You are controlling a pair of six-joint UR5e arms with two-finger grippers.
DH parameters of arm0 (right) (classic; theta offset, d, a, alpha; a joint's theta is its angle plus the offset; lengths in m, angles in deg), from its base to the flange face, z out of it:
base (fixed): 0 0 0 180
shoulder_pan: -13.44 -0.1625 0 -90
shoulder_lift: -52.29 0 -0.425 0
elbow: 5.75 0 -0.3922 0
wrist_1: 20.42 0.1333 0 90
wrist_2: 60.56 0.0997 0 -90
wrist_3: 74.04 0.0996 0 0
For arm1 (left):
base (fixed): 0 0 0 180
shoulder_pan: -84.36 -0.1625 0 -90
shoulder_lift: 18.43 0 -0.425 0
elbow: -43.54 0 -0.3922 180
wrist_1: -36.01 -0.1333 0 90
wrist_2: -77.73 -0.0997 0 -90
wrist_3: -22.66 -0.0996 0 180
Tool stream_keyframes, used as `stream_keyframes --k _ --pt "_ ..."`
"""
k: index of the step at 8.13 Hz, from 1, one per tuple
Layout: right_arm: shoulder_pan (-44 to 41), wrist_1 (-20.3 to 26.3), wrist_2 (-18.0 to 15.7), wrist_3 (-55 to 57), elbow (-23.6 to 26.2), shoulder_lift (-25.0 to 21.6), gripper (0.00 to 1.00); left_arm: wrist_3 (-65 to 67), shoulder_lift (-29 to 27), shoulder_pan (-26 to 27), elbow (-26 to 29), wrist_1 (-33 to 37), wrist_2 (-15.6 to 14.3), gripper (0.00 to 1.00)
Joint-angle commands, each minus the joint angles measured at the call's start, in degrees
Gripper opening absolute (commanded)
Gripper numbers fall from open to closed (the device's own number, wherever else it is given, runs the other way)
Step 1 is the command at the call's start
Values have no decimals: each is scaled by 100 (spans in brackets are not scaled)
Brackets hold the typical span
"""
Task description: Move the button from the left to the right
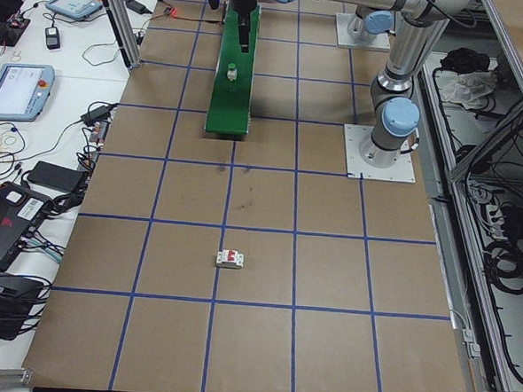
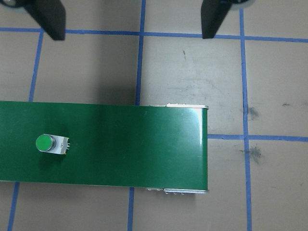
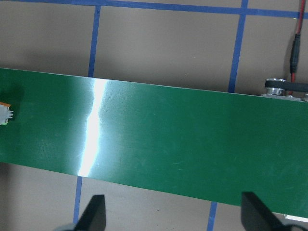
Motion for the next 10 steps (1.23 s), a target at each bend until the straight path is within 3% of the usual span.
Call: stream_keyframes --k 1,5,7,10 --pt "-3 -178 191 -70 1 324 100 -325 309 7 -27 -2 -21 100" --pt "539 -468 226 -588 -8 580 100 -308 416 7 -132 33 -21 100" --pt "788 -433 594 -189 10 624 100 -308 433 7 -132 33 -21 100" --pt "779 -407 630 182 115 764 100 -308 433 7 -141 59 -21 100"
